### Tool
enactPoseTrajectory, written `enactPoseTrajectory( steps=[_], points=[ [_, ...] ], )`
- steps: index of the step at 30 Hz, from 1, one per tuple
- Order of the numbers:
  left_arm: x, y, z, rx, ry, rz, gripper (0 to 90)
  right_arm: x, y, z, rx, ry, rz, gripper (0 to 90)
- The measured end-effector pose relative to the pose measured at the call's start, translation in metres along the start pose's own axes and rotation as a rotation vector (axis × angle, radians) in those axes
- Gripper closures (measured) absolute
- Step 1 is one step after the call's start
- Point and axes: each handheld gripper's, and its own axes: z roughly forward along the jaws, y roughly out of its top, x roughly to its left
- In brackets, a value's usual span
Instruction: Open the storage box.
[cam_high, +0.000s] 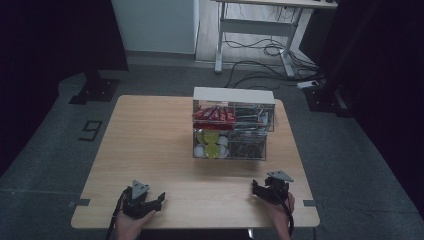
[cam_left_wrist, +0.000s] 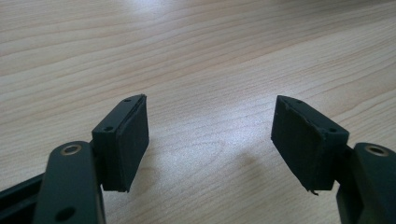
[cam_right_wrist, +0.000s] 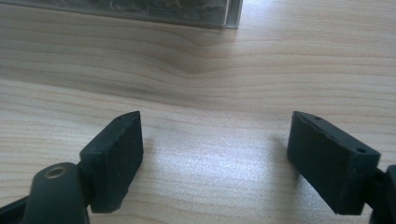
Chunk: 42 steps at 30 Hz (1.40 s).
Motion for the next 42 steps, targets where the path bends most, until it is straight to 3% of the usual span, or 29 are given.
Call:
enactPoseTrajectory(
  steps=[6,13,17,21,25,29,32,36,42],
  points=[
    [0.003,0.002,0.002,0.005,-0.007,-0.008,28.1,0.001,-0.001,-0.002,-0.009,0.017,-0.001,22.8],
    [0.006,0.000,0.004,0.009,-0.011,-0.023,28.2,0.000,-0.002,-0.006,-0.021,0.060,-0.002,34.4],
    [0.005,0.001,0.005,0.001,-0.006,-0.029,28.2,0.001,-0.001,-0.009,-0.056,0.099,-0.017,40.4],
    [0.004,0.001,0.006,0.009,-0.008,-0.016,28.1,-0.001,0.001,-0.014,-0.091,0.115,-0.008,47.5],
    [0.010,0.003,0.004,-0.008,0.000,-0.035,28.1,-0.004,0.002,-0.022,-0.126,0.121,0.009,51.9],
    [0.014,0.005,0.005,-0.011,0.000,-0.042,28.2,-0.006,0.003,-0.028,-0.154,0.146,0.016,60.6],
    [0.017,0.004,0.008,0.003,-0.012,-0.068,28.1,-0.007,0.005,-0.033,-0.163,0.181,0.019,71.9],
    [0.017,0.004,0.007,-0.003,-0.004,-0.061,28.1,-0.010,0.008,-0.039,-0.188,0.208,0.022,82.8],
    [0.012,0.003,0.006,-0.014,0.021,-0.056,27.4,-0.009,0.011,-0.043,-0.208,0.235,0.018,89.2]
  ],
)
